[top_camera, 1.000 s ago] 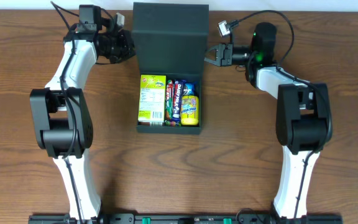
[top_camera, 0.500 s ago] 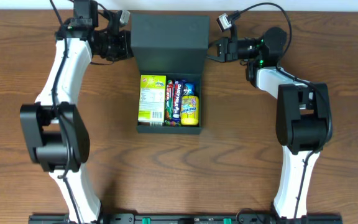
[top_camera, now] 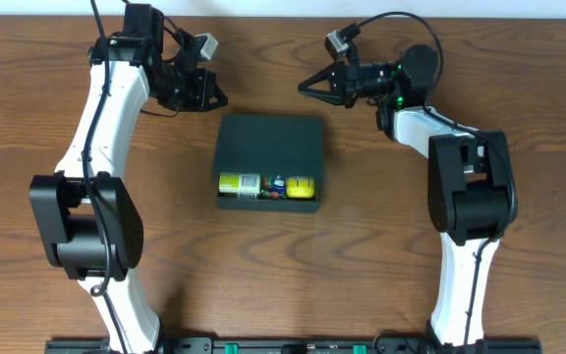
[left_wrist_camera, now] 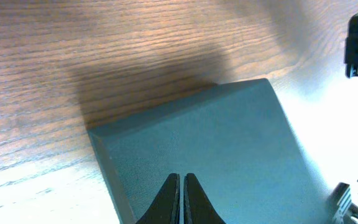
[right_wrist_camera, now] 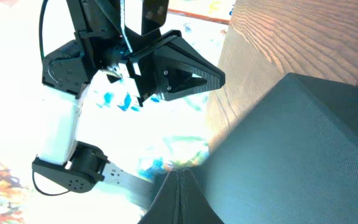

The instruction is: Pack container

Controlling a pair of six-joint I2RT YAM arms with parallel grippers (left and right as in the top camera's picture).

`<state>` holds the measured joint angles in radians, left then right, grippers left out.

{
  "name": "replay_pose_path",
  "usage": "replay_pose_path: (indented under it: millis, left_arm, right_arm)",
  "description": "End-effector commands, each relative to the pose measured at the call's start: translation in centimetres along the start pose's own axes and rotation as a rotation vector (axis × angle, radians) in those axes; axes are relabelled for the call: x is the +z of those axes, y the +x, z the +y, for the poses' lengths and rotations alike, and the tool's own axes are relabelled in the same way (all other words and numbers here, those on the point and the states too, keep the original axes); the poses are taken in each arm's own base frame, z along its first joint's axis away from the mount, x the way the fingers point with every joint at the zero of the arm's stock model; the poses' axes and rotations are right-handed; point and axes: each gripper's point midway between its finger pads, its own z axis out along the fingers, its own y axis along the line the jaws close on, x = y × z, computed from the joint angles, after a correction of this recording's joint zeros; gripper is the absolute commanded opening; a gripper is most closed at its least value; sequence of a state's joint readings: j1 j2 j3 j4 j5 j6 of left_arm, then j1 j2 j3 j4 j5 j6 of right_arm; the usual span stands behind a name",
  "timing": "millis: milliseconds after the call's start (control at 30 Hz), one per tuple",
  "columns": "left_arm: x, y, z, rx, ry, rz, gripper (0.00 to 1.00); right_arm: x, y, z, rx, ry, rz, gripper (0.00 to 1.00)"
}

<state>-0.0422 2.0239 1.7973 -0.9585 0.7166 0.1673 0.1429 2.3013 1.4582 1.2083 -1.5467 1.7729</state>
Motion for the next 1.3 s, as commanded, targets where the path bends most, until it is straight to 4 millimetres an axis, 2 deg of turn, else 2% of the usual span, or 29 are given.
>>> replay_pose_path:
  millis: [0, 233, 400, 467, 533, 633, 700, 733, 833, 967, 1033, 1133, 1167, 1267]
  left_arm:
    - [-1.0, -0.3, 0.3, 0.051, -0.058, -0.016, 0.05]
    - [-2.1, -0.5, 0.9, -0.003, -0.155, -0.035, 0.06]
    - [-1.5, -0.3, 0.4, -0.102, -0.191, -0.028, 0.06]
    - [-1.2, -0.1, 0.4, -0.149, -0.221, -0.026, 0.06]
    - [-1.3, 0.2, 1.4, -0.222, -0.300, -0.029, 0.06]
    - [-2.2, 0.7, 3.6, -0.343, -0.443, -0.049, 0.06]
    - [-2.5, 0.7, 3.7, -0.384, -0.457, -0.064, 0.06]
    - [-2.7, 0.6, 3.3, -0.381, -0.446, -0.071, 0.06]
    - [-5.1, 0.2, 1.1, -0.322, -0.462, -0.127, 0.06]
    - [-10.2, 1.0, -3.0, -0.160, -0.466, -0.186, 0.06]
    - [-13.0, 2.9, -4.3, -0.115, -0.501, -0.183, 0.06]
    - [-16.2, 7.0, -5.9, -0.025, -0.550, -0.113, 0.06]
    - [-16.7, 7.8, -6.2, -0.004, -0.552, -0.098, 0.06]
    - [-17.8, 10.4, -8.3, 0.052, -0.486, -0.112, 0.06]
  right_arm:
    - [-1.5, -0.4, 0.1, 0.006, 0.008, -0.019, 0.02]
    - [-5.4, -1.6, -0.1, -0.053, 0.023, -0.098, 0.01]
    - [-8.6, -3.4, -0.8, -0.162, 0.041, -0.215, 0.01]
    - [-9.8, -4.5, -2.2, -0.160, 0.063, -0.286, 0.02]
    - [-11.0, -5.8, -4.5, -0.132, 0.115, -0.381, 0.02]
    - [-13.0, -7.1, -9.7, -0.029, 0.285, -0.544, 0.02]
    - [-13.5, -7.1, -11.4, 0.002, 0.358, -0.578, 0.01]
    - [-13.5, -7.1, -11.5, 0.005, 0.362, -0.573, 0.02]
    - [-13.3, -7.2, -9.9, -0.010, 0.354, -0.544, 0.01]
    - [-13.0, -7.1, -4.7, -0.094, 0.389, -0.505, 0.02]
    - [-13.2, -6.6, -1.3, -0.151, 0.454, -0.514, 0.02]
    - [-13.9, -4.4, 3.4, -0.228, 0.685, -0.564, 0.02]
    - [-13.7, -3.8, 4.5, -0.248, 0.739, -0.571, 0.01]
    - [-10.8, -0.3, 8.8, -0.360, 0.886, -0.527, 0.01]
